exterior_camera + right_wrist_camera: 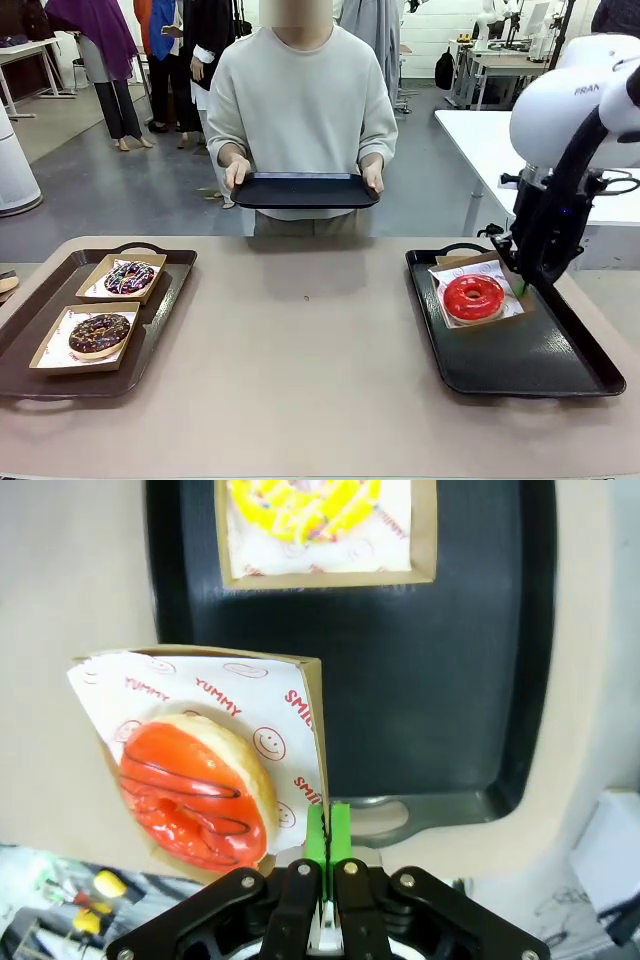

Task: Individually package the donuts and arrange them on the tray.
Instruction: Place the picked Paper togo box on the Handle tray.

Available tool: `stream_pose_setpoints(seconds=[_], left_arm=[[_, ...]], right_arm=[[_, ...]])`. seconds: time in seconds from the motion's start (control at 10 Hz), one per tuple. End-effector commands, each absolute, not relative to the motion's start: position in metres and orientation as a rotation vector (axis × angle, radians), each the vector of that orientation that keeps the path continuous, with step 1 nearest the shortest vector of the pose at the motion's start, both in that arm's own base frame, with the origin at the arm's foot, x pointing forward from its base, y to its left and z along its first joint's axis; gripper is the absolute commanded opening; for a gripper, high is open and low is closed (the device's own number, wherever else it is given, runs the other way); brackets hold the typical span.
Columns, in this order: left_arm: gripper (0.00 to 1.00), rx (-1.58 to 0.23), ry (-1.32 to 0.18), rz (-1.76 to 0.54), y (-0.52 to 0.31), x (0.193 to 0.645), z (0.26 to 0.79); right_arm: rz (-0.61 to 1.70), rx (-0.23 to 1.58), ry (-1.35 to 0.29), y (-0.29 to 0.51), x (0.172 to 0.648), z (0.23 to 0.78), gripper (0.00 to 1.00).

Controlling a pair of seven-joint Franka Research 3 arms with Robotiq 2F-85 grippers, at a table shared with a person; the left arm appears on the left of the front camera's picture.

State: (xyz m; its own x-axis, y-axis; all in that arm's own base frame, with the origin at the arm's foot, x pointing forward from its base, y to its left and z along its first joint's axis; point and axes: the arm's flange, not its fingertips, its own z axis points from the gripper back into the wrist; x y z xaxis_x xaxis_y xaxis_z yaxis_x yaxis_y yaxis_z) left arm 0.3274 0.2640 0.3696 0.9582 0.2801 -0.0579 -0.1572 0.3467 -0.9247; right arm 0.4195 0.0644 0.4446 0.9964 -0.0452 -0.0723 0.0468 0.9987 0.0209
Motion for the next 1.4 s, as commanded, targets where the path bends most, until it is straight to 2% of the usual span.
stream_pose_setpoints(seconds=[0.0,0.2,0.3,0.9,1.3], left_arm=[[1.00,-1.184,-0.124,0.285,0.265,0.326,0.372],[1.00,-1.184,-0.124,0.285,0.265,0.326,0.372],[1.00,-1.184,-0.124,0.285,0.265,0.326,0.372],[1.00,-1.184,-0.124,0.285,0.265,0.326,0.372],[1.00,-1.184,-0.124,0.285,0.265,0.326,0.372]], right_arm=[[-0.035,0.012,0.079,0.058,0.424,0.434,0.01],[-0.042,-0.003,0.117,0.055,0.432,0.432,0.01],[-0.058,0.018,0.092,0.057,0.421,0.432,0.01],[-0.058,0.016,0.096,0.057,0.423,0.431,0.01],[0.001,0.045,0.121,0.054,0.418,0.402,0.01]])
